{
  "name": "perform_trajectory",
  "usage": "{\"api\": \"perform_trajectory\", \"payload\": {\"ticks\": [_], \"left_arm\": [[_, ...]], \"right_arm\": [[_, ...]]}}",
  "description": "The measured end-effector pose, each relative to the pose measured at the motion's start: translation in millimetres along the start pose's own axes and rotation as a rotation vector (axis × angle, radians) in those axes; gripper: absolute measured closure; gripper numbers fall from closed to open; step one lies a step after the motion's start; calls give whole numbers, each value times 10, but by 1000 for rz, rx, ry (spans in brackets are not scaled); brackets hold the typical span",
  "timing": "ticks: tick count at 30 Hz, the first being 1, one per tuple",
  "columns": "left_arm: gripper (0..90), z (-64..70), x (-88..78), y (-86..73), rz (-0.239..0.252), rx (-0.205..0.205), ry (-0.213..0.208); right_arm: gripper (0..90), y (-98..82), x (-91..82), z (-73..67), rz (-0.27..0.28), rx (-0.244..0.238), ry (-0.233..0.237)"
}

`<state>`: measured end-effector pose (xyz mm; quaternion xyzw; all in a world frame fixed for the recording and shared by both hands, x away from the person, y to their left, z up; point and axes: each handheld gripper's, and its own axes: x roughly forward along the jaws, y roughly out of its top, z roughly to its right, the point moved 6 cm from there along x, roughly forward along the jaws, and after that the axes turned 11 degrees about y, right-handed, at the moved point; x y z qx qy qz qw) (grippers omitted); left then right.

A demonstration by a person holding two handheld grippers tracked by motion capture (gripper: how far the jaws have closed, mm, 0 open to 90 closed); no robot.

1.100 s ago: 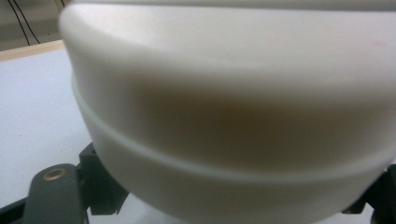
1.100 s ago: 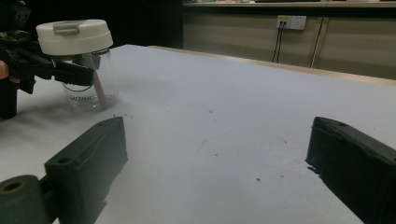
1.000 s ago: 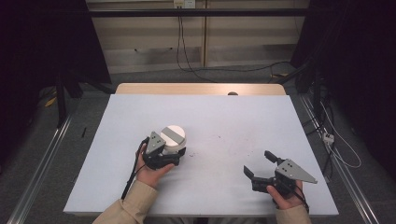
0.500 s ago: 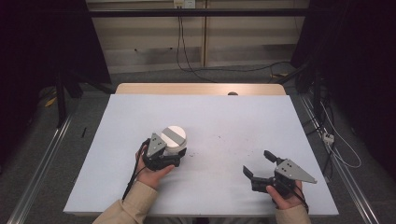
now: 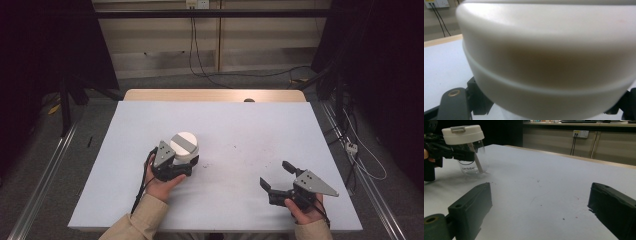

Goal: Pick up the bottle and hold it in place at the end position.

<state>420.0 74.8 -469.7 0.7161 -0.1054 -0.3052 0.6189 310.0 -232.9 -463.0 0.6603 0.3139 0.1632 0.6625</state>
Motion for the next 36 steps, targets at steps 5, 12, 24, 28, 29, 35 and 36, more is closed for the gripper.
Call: {"api": "perform_trajectory", "payload": {"ticks": [5,12,24,28,29,35,36], "left_arm": [[186,16,41,34,-9,-9,-17],[185,74,145,81,-21,2,-28],[186,130,257,143,-42,-5,-43],[186,160,309,161,-48,-4,-50],[186,168,319,165,-50,-3,-54],[186,213,393,193,-52,2,-67],[186,215,400,197,-55,3,-69]], "right_arm": [[45,5,6,-6,2,-4,5],[45,12,15,-3,4,-6,13],[45,18,13,19,9,-2,9],[45,21,10,17,10,-2,8],[45,21,10,17,10,-2,8],[45,24,10,17,15,5,8],[45,24,9,18,15,6,8]]}}
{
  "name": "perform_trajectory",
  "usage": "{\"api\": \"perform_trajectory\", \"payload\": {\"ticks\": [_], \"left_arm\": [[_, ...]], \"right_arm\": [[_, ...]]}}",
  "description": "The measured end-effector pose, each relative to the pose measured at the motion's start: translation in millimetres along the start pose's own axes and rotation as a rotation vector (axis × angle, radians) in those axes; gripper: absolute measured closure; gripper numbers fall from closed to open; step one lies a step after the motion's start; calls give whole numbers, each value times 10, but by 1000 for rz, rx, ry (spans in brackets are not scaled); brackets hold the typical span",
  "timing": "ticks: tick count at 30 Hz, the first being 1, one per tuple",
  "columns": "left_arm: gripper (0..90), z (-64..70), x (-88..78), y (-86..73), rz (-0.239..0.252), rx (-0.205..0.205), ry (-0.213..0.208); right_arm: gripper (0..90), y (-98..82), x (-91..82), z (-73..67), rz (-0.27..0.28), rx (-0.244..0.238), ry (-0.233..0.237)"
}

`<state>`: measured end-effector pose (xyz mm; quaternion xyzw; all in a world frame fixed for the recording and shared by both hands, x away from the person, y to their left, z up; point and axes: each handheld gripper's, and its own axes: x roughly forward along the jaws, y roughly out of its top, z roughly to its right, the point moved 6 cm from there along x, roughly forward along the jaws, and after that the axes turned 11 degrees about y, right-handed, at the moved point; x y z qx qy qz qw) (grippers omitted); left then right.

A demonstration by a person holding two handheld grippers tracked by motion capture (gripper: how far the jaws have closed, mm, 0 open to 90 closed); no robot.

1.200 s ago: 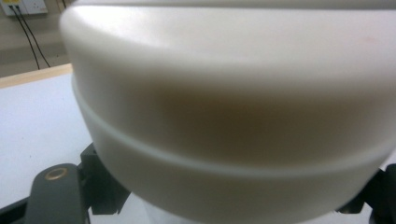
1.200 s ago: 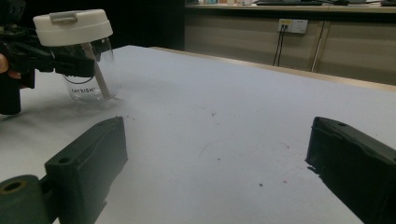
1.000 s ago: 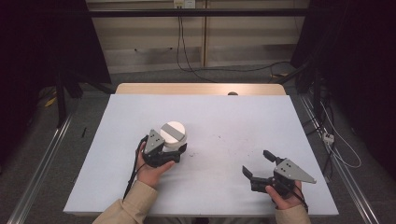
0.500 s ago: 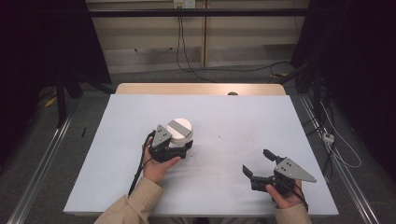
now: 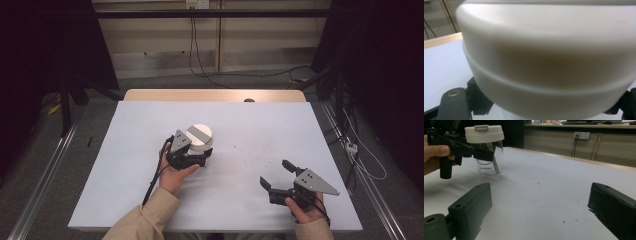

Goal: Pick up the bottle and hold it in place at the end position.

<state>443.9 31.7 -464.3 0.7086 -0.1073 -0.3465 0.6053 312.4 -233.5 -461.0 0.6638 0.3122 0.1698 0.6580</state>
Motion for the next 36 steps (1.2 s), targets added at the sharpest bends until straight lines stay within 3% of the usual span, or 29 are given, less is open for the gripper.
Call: {"api": "perform_trajectory", "payload": {"ticks": [20,36], "left_arm": [[186,79,200,74,-7,26,-19],[185,99,313,80,-4,23,-17]], "right_arm": [[45,-5,-9,13,-1,-3,0],[45,-11,-15,15,-2,-1,1]]}}
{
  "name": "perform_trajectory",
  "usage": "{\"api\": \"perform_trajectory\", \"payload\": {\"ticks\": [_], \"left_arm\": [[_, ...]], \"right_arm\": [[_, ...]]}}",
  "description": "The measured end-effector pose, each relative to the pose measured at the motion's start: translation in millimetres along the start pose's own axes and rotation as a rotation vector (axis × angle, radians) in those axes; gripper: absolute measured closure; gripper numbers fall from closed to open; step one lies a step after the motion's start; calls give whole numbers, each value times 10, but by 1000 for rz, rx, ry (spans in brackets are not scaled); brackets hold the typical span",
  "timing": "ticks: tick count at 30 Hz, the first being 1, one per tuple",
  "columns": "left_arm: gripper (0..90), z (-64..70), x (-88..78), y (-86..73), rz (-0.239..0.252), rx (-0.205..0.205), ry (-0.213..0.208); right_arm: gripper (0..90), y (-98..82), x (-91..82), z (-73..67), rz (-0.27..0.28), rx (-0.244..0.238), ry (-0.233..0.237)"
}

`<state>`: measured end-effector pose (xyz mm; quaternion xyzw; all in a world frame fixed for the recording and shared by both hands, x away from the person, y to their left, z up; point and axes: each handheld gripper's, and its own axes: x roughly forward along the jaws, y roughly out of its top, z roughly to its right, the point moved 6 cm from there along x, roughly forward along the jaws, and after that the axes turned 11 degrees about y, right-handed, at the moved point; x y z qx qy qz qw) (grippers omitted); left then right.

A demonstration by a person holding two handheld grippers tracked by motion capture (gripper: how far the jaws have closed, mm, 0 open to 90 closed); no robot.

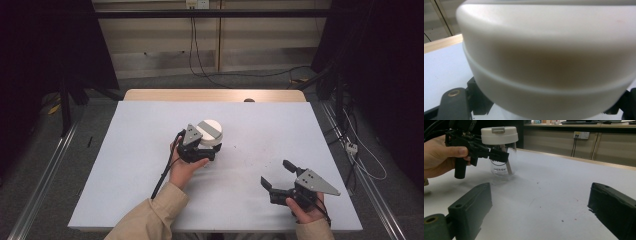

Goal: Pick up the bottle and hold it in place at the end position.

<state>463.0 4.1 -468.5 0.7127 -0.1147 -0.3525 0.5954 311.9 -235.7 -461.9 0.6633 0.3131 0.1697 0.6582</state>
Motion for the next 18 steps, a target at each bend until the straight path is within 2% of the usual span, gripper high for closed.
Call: {"api": "perform_trajectory", "payload": {"ticks": [3,18], "left_arm": [[186,-7,11,6,6,-8,2],[185,28,133,65,2,7,-14]], "right_arm": [[45,-2,0,-1,-1,0,-1],[45,-13,-20,13,-1,3,-10]]}}
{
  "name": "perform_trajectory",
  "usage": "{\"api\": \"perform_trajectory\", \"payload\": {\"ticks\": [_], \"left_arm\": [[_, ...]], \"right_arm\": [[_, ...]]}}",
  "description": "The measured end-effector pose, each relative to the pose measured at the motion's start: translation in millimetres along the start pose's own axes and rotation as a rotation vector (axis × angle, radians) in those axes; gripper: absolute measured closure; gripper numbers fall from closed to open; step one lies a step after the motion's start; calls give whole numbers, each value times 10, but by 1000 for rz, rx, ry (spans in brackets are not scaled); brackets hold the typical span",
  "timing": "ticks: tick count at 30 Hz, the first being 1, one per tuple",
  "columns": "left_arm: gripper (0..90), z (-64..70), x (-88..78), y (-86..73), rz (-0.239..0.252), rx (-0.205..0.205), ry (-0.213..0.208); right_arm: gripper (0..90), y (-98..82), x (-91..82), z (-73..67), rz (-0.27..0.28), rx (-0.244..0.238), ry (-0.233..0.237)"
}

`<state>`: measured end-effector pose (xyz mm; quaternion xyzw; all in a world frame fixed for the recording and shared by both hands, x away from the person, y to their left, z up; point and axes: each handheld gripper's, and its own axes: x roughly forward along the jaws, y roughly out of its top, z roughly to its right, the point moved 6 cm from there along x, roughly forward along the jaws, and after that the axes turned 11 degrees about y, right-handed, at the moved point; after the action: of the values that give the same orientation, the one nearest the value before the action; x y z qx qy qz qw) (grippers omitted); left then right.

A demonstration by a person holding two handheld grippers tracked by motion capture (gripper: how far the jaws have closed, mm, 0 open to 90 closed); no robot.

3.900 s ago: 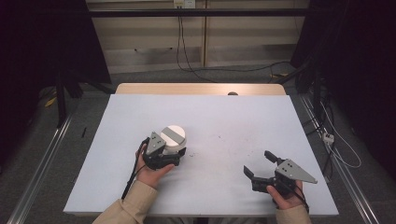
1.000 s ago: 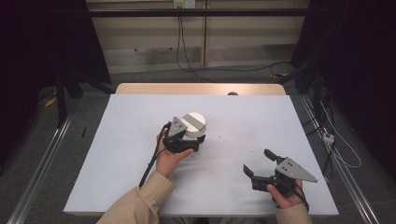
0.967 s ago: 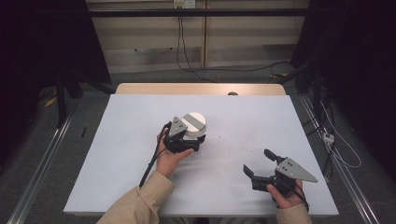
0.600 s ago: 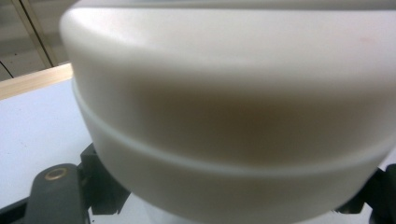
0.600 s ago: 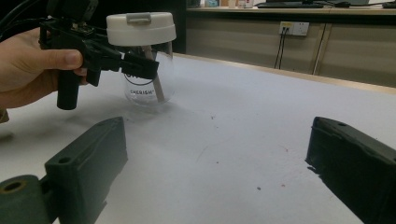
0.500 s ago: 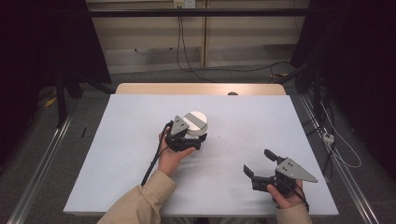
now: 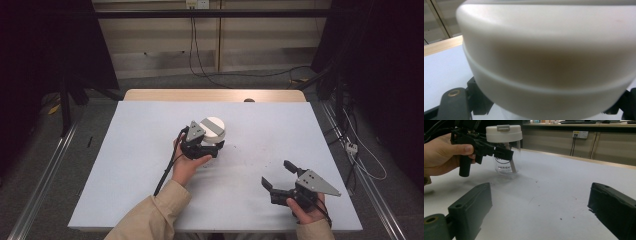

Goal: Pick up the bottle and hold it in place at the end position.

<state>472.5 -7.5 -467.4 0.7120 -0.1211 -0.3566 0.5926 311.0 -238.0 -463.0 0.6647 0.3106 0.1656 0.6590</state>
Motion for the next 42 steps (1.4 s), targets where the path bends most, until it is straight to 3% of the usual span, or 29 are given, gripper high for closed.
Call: {"api": "perform_trajectory", "payload": {"ticks": [24,42], "left_arm": [[186,-54,66,-24,0,-14,18],[185,-10,152,57,-6,18,12]], "right_arm": [[46,-14,-13,2,-7,-1,-2],[46,-21,-20,12,-6,6,-6]]}}
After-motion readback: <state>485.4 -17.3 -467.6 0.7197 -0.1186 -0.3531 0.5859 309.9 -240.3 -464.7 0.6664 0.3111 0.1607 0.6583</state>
